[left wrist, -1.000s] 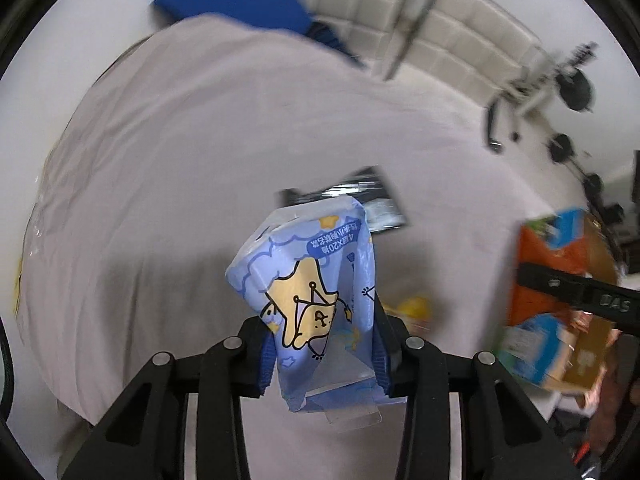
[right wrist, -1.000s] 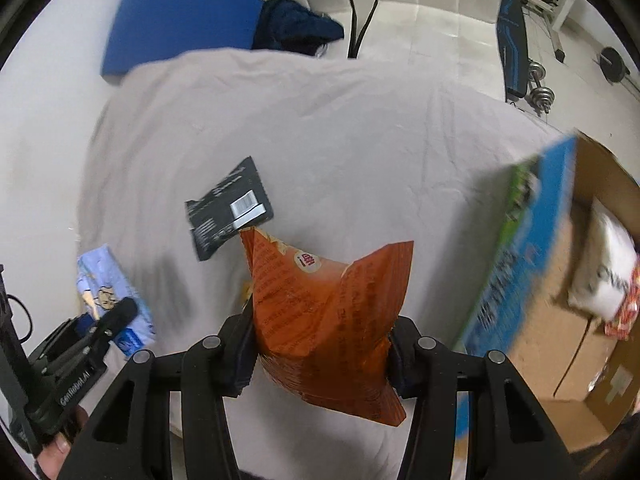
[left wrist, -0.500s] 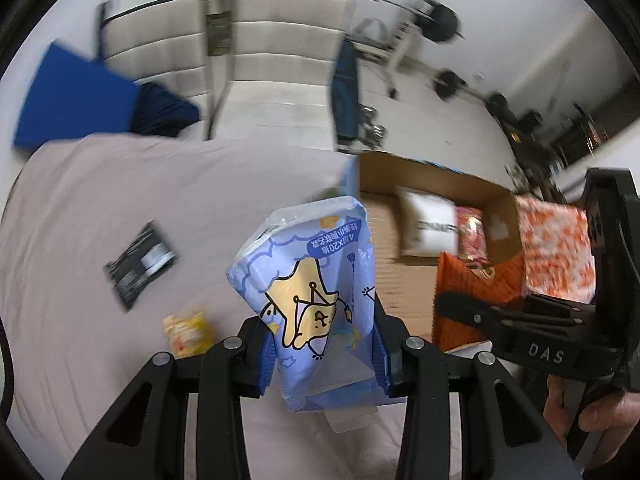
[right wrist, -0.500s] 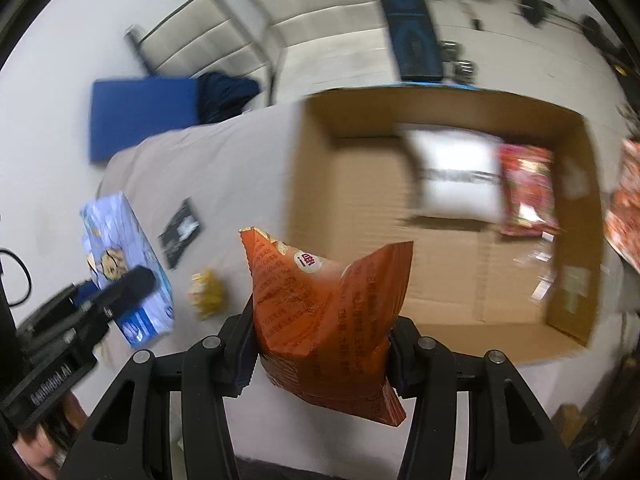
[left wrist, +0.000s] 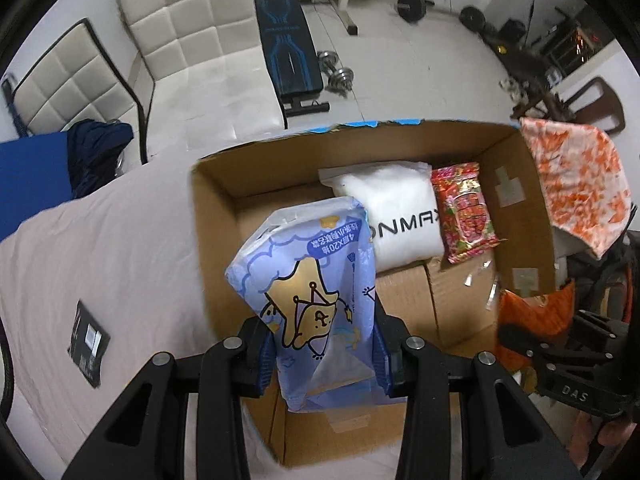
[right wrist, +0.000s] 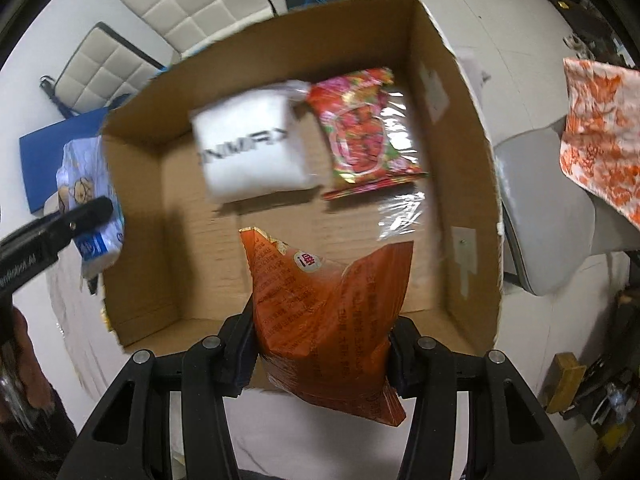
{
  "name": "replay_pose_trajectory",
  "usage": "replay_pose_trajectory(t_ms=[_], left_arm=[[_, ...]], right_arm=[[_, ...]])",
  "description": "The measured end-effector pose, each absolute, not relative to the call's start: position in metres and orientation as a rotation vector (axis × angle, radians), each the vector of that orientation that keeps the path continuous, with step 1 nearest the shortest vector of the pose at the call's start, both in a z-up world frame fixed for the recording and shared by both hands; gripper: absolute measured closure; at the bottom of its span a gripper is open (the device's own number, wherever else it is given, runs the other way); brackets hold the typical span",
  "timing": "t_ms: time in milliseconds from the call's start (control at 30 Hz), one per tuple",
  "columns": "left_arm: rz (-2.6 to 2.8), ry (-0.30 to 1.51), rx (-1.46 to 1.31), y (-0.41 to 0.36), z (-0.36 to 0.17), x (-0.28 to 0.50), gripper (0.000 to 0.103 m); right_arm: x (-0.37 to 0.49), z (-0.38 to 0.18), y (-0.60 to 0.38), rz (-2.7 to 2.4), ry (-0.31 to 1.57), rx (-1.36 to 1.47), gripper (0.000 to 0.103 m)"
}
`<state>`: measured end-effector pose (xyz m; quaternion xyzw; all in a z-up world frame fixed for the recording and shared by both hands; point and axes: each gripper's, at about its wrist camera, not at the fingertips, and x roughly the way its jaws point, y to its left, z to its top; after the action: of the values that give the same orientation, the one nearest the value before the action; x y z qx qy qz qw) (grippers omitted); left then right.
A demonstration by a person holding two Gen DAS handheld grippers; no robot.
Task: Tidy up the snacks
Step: 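Carry the blue pack with left tool while right tool carries orange bag into box, then release the blue pack with left tool while right tool releases orange bag in box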
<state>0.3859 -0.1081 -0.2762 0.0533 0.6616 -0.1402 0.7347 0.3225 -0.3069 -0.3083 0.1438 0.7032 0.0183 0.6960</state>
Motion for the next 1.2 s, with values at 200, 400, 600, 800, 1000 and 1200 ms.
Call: replay_pose_trajectory(t_ms=[200, 400, 600, 800, 1000, 1200], left_arm=[[-0.291, 1.524, 0.204, -0.130, -0.320, 0.416, 0.066], [-0.266, 1.536, 0.272, -0.138, -0.344, 0.435, 0.065], [-0.253, 1.549, 0.298, -0.141, -0.358, 0.445, 0.057], [-0.249, 1.560, 0.266, -0.137, -0.362, 0.451, 0.051], [-0.248, 1.545, 0.222, -0.134, -0.349, 0.451, 0.021], [-0.245, 1.527, 0.184, -0.129, -0.334, 0.444, 0.012]], right_arm=[[0.332, -0.341, -0.321, 0.054, 1.618, 0.326, 0.049], [0.343, -0.358, -0.315, 0.081, 1.638, 0.304, 0.049], [0.352, -0.381, -0.311, 0.079, 1.680, 0.262, 0.045], [0.353, -0.381, -0.309, 0.050, 1.670, 0.206, 0.034], [0.350, -0.372, -0.302, 0.047, 1.648, 0.176, 0.026], [0.350, -0.353, -0.292, 0.042, 1.619, 0.179, 0.012]])
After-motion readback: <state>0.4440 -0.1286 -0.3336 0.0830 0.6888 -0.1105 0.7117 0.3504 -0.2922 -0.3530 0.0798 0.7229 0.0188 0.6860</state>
